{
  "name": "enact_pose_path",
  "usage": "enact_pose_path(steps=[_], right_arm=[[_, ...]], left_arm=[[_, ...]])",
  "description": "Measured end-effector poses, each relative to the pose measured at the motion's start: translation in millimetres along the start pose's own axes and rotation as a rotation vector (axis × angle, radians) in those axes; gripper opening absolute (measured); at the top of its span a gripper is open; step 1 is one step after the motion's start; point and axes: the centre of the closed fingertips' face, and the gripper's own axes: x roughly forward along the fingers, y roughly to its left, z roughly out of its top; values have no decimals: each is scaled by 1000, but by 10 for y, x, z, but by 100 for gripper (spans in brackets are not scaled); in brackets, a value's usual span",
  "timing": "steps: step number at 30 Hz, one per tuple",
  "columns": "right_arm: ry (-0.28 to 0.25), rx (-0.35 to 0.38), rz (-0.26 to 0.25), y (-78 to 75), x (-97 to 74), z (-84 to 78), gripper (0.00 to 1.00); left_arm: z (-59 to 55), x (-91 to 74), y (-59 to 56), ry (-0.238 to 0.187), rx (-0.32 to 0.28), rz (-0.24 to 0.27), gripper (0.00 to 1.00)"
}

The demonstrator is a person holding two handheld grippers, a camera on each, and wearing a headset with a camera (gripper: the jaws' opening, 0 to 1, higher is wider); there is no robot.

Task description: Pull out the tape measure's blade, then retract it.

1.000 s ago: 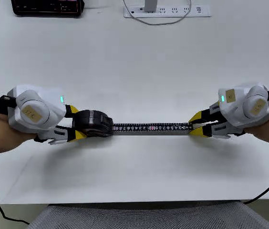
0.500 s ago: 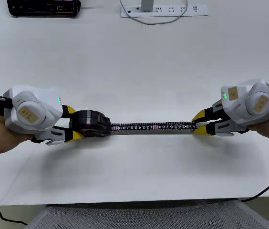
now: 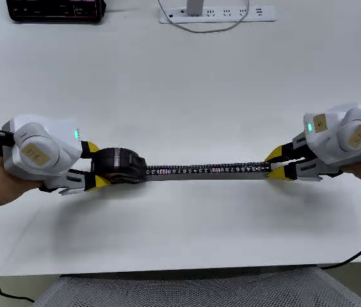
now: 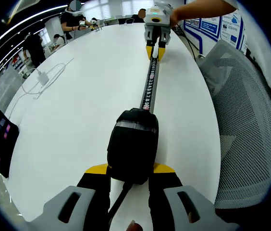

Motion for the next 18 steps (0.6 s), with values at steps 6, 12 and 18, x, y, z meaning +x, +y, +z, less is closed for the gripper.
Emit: enact_pose_path(steps=[6,12,18], right_arm=[[8,11,-4,-15,0,-19,8],[19,22,-6,6,20,-28,9],[21,34,-12,21,27,-28,10]], left_arm=[[0,2,1,1,-1,1,25],[12,-1,-8,-3,-8,15,25],[16,-2,-4,-4,-4,17,26]])
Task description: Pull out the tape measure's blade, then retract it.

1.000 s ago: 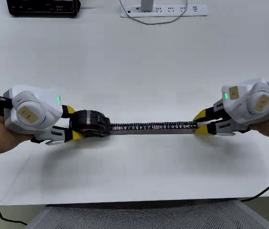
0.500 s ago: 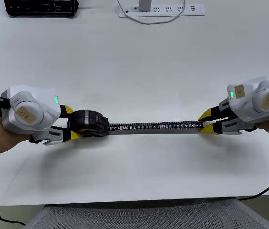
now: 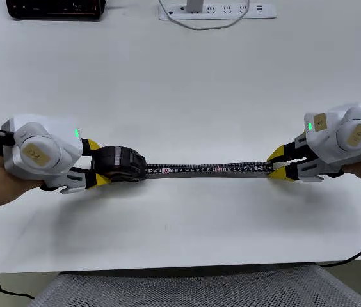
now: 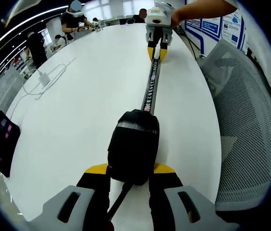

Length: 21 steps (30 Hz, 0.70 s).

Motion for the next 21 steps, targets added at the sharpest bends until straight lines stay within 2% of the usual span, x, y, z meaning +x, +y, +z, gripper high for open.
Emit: enact_pose_path(steps=[9,21], right_arm=[[1,0,-16,2,6,2,11],[1,-5,-21,10,5,0,11]], left_arm=[[14,-2,0,-17,-34,10,26],[18,-4,-2,-20,-32,15,27]])
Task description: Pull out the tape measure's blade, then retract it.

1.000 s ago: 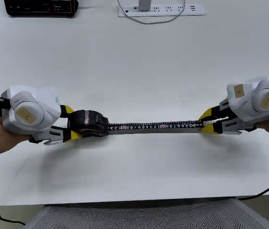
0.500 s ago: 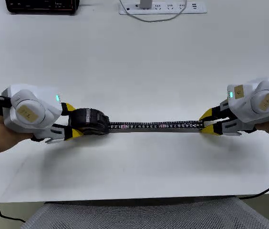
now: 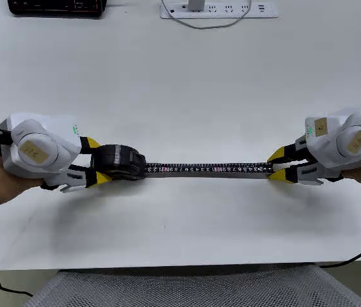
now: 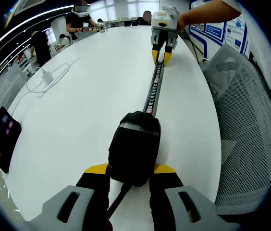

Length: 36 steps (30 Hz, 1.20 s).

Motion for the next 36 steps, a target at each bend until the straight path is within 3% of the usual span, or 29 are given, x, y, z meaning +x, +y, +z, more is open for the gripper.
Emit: enact_pose_path(steps=[6,9,28,36], right_arm=[[6,-3,-1,9,-5,-3,12],[-8,44,7,7,-41,-1,16],[-6,57,-9,18,-64,-22,20],[-20,111,-53,8,-81,24,35]], left_arm=[[-5,1,5,11,-19,2,27],[-2,-4,19,8,-25,6,29],[11,-13,21,1,-64,10,39],[55,-66,38,-31,-117,34,49]])
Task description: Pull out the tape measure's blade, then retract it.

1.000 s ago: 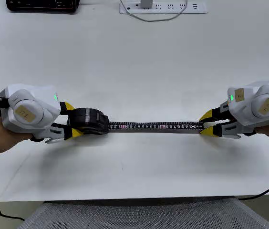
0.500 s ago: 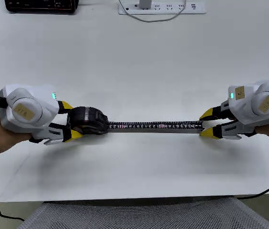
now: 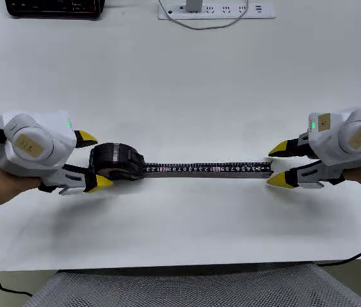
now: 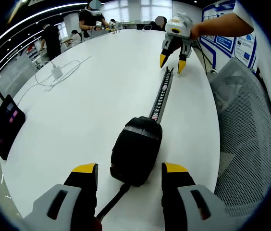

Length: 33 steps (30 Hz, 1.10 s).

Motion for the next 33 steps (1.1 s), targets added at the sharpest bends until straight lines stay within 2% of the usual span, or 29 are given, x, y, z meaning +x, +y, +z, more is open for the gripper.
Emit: enact_pose_path(steps=[2,3,8,14,33], right_arm=[[-8,11,-20,-11,5,14,41],[-15,24,-22,-4,5,24,44],[-37,37,-42,2,-18,60,48],[-58,63,-64,4,-49,86,53],[-94,142,-108,62,-115,134,76]], left_arm=[[-3,-12,24,-5,-11,16,53],[4,-22,33,-17,-41,22,55],[14,-71,63,-43,-69,51,62],[50,-123,40,-78,-101,75,67],[2,-276,8,-145,-170,124,83]])
